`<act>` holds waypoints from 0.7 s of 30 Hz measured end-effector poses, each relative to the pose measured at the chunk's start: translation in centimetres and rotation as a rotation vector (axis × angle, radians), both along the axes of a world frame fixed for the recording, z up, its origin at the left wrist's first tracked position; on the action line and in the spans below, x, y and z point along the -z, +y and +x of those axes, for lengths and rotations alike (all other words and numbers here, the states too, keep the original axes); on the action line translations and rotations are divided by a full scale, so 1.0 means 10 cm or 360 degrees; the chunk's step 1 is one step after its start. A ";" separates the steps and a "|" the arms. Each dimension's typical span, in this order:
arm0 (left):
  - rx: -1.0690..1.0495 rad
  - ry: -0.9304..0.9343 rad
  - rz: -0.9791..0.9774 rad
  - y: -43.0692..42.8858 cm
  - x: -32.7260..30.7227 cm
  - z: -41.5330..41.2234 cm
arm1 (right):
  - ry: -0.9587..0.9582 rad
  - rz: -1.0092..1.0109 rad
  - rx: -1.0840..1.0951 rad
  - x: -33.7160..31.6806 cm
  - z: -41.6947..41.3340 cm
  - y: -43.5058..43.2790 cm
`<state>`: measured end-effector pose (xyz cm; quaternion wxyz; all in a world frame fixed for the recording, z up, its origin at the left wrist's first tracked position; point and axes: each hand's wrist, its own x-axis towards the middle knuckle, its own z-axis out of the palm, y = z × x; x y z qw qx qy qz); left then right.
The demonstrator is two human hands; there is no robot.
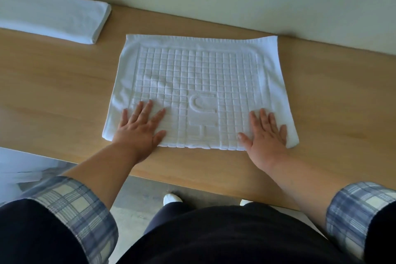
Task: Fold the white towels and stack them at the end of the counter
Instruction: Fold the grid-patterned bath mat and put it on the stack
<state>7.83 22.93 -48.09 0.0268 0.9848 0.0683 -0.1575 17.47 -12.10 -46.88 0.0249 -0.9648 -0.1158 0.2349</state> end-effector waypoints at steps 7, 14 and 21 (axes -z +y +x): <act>-0.0253 0.0011 -0.0026 -0.39 -0.13 -0.08 | 0.0051 0.0021 0.0007 -0.14 -0.04 -0.28; 0.0547 0.0142 -0.0125 -1.65 -0.12 0.03 | 0.0146 -0.0051 -0.0066 -0.13 0.05 -0.67; 0.0730 0.0182 -0.0126 -2.47 -0.16 0.53 | 0.0062 0.0034 0.0150 -0.13 0.12 -0.87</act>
